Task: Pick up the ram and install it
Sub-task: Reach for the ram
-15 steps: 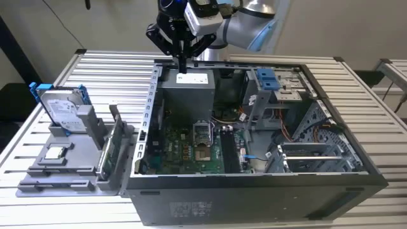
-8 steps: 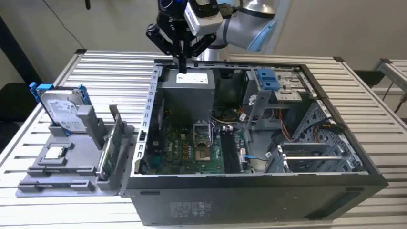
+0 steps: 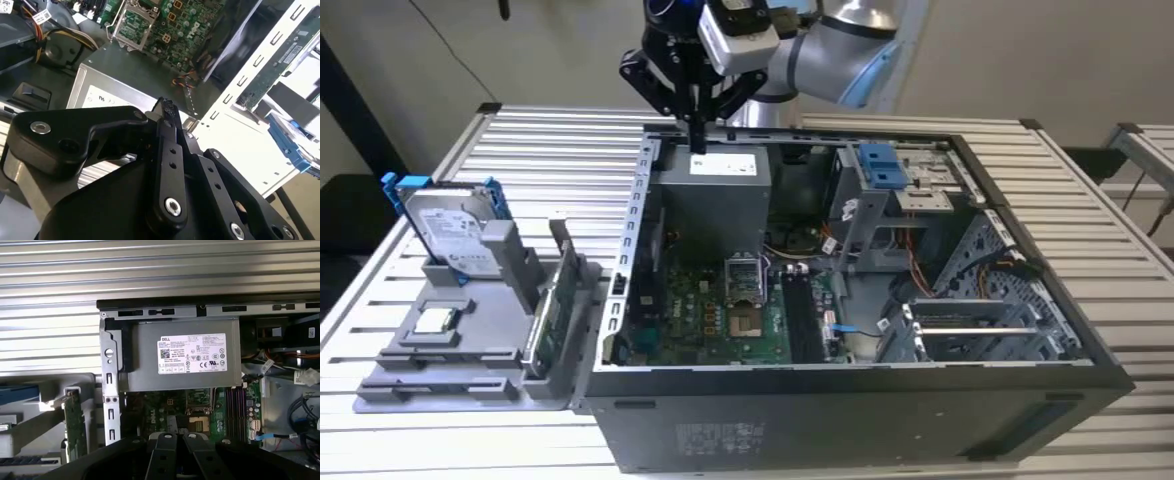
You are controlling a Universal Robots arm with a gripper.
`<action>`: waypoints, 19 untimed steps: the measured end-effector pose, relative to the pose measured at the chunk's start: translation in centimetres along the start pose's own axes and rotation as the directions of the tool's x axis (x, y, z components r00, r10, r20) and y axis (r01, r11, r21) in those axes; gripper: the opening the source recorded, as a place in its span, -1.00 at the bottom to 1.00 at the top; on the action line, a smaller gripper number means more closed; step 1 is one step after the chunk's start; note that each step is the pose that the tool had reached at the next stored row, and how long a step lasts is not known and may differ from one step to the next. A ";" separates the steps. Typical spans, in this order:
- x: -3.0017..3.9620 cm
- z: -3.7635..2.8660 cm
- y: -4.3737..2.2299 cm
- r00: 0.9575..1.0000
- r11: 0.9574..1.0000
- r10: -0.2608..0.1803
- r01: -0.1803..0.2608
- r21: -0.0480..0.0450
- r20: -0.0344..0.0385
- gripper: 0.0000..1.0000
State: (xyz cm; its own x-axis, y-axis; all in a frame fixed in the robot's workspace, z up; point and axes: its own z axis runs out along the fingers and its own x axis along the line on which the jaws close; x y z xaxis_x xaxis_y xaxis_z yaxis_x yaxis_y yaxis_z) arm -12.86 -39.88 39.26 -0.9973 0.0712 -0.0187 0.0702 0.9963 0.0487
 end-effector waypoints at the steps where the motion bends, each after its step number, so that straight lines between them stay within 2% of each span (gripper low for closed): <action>1: 0.20 0.00 -0.01 1.000 1.000 0.000 0.000 0.000 0.000 -0.79; 8: 1.48 0.00 -0.14 1.000 1.000 0.000 0.000 0.000 0.000 -0.79; 19: 3.01 0.03 -0.32 1.000 1.000 -0.001 0.001 0.000 0.000 -0.79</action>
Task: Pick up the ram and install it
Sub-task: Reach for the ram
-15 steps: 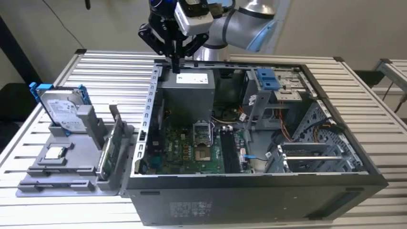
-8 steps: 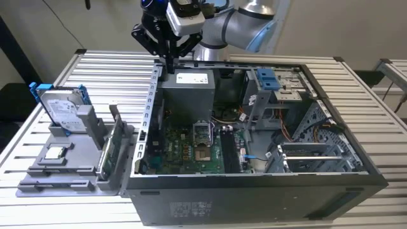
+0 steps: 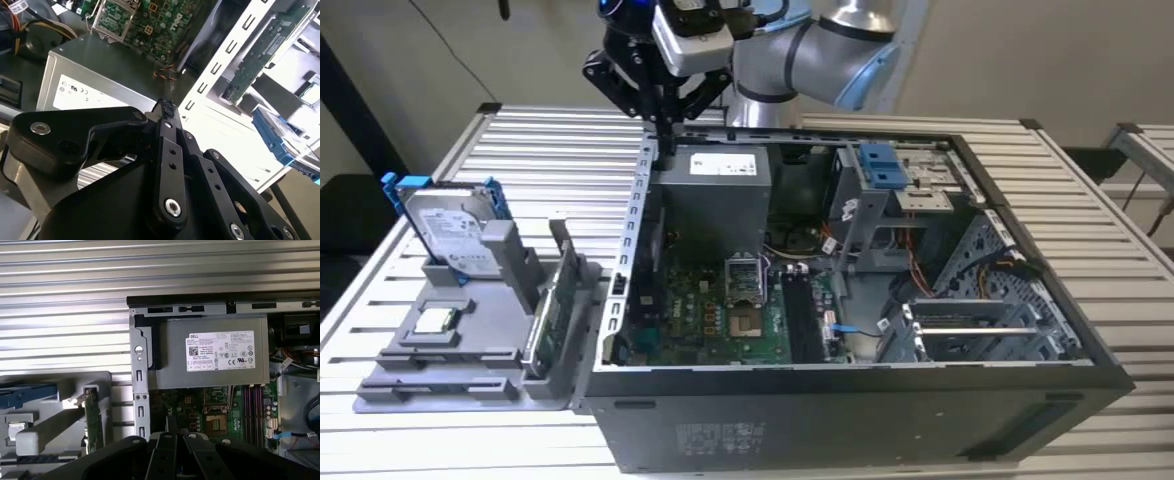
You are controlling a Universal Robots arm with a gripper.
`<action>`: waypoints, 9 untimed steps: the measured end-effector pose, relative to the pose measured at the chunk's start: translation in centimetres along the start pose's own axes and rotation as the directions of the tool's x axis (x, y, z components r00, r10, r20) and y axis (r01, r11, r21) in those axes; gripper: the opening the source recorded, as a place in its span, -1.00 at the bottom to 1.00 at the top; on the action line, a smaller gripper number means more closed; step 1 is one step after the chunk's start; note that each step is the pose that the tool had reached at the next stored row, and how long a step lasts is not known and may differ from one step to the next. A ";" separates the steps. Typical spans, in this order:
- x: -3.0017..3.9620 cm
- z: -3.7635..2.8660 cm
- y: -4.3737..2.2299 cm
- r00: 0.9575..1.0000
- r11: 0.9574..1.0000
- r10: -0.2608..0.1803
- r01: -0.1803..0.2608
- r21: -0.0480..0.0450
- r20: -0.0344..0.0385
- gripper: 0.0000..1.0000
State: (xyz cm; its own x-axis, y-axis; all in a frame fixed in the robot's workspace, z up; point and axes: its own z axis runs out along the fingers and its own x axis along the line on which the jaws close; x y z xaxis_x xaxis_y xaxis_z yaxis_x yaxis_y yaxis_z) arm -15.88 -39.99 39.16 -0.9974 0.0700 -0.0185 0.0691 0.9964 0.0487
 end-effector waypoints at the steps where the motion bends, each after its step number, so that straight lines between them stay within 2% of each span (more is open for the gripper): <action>1: 0.15 0.00 -0.01 1.000 1.000 0.000 0.000 0.000 0.000 -0.79; 9: 1.06 0.00 -0.08 1.000 1.000 -0.001 0.001 0.000 0.000 -0.79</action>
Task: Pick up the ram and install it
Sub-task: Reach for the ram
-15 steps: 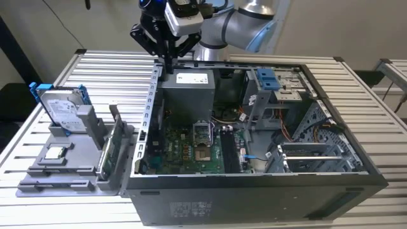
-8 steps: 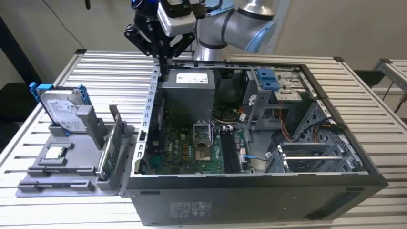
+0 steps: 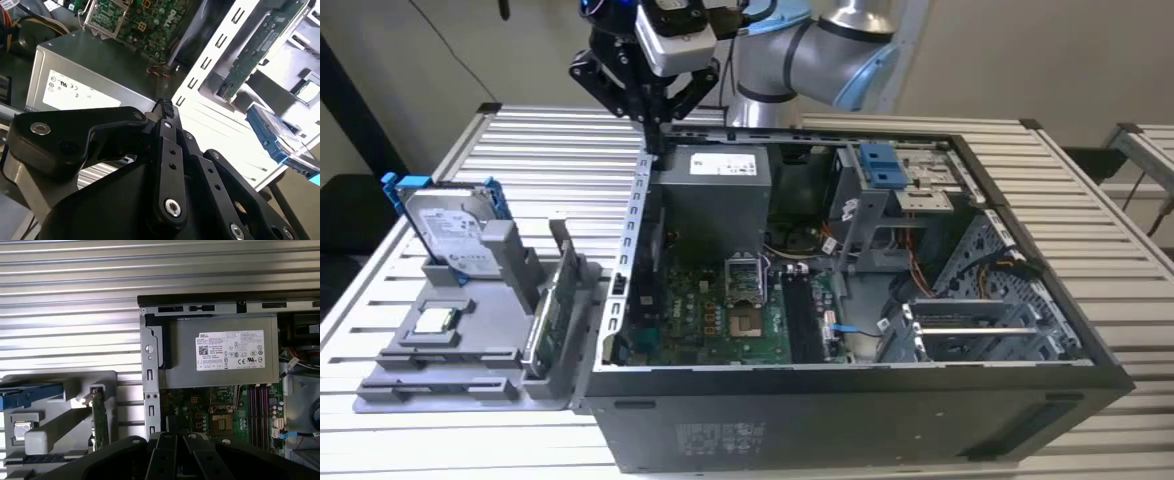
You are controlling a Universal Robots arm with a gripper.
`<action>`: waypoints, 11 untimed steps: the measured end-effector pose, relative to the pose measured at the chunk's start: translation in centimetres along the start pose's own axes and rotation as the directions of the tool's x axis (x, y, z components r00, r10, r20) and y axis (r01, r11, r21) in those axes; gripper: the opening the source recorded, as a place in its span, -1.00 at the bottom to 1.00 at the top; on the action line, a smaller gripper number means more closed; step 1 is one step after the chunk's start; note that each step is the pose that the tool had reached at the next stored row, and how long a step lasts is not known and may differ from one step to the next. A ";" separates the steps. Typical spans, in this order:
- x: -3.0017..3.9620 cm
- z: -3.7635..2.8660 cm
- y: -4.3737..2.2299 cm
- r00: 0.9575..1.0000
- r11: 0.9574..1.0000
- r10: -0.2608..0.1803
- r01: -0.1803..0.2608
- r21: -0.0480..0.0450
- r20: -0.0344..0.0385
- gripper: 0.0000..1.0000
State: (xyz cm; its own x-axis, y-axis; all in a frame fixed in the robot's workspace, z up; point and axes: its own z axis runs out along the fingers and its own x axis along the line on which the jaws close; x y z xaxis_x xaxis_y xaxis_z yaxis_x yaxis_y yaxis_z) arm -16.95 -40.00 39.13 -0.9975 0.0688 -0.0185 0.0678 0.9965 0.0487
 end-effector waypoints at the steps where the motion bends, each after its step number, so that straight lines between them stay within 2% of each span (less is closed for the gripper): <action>1: 0.13 0.00 -0.01 1.000 1.000 0.000 0.000 0.000 0.000 -0.79; 11: 2.01 -0.01 -0.30 1.000 1.000 -0.004 0.004 0.000 0.000 -0.79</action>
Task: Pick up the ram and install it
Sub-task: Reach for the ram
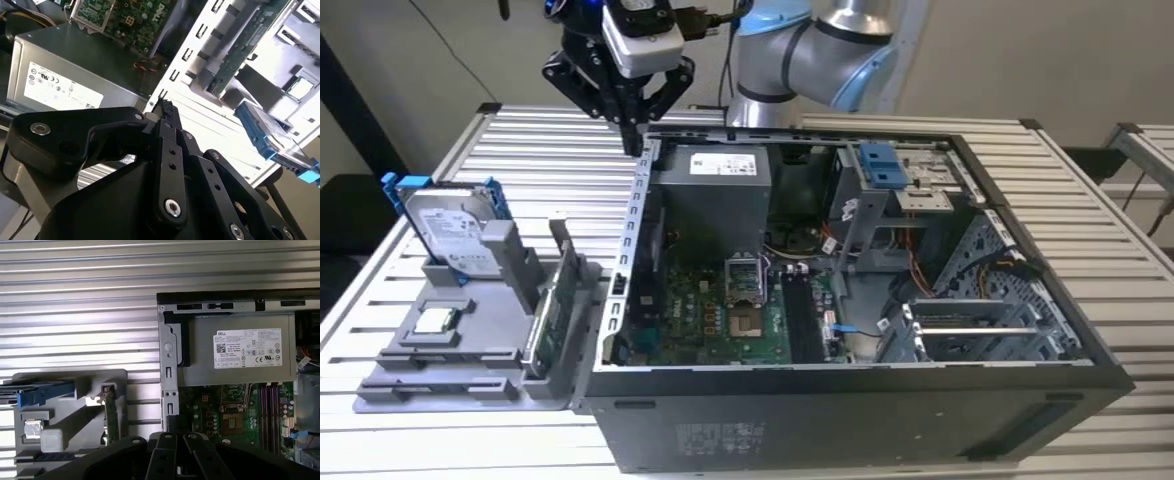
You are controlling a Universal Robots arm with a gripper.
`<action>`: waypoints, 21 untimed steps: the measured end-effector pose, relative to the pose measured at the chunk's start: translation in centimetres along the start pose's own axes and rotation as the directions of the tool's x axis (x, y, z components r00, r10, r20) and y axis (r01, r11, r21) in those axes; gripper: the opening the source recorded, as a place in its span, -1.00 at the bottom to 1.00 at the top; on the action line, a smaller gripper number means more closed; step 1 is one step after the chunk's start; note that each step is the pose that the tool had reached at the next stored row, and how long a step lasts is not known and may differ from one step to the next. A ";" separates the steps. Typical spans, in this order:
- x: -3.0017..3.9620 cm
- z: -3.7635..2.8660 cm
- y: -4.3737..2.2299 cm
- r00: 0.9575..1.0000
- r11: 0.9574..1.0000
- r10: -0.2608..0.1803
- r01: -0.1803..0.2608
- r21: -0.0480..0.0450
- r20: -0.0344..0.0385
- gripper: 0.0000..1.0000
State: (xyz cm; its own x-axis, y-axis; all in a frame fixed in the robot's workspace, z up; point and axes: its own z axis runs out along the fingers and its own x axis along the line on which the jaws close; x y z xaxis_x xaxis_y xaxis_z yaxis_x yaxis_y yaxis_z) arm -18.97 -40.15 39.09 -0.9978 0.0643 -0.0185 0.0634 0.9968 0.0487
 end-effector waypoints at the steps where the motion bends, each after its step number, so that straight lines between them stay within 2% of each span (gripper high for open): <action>1: 0.16 0.00 -0.03 1.000 1.000 -0.001 0.001 0.000 0.000 -0.79; 21: 3.06 0.11 -0.29 1.000 1.000 -0.010 0.010 0.000 -0.001 -0.79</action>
State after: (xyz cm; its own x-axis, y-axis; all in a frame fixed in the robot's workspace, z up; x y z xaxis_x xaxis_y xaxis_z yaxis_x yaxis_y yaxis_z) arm -22.05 -40.24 38.91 -0.9984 0.0540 -0.0185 0.0530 0.9974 0.0487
